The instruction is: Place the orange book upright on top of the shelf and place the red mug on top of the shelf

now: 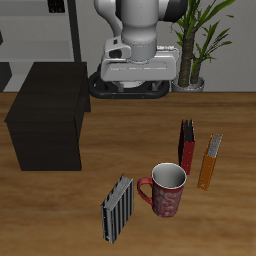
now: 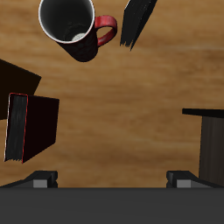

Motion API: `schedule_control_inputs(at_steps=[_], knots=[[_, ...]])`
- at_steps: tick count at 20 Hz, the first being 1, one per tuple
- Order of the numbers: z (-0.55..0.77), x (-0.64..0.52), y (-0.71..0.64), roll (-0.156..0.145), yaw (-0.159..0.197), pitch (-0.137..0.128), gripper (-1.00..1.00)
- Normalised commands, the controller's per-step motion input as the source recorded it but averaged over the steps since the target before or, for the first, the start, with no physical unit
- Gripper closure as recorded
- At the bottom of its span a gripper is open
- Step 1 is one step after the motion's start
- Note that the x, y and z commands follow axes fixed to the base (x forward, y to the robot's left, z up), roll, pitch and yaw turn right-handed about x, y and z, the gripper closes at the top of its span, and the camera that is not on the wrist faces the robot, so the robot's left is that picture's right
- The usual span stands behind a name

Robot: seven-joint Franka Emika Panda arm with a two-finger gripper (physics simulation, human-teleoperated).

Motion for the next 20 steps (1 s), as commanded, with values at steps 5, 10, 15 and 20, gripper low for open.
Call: schedule_control_inputs(at_steps=[5,10,15,20], knots=[[0.14,0.33,-0.19,-0.052,-0.017,-0.004,-1.0],[0.04,0.26,-0.13,-0.023,-0.007,-0.01,-1.0],[0.06,0.27,-0.1,0.005,-0.007,-0.023,-1.0],[0.01,0.28,0.02,-0.001,-0.018,0.018,-1.0]])
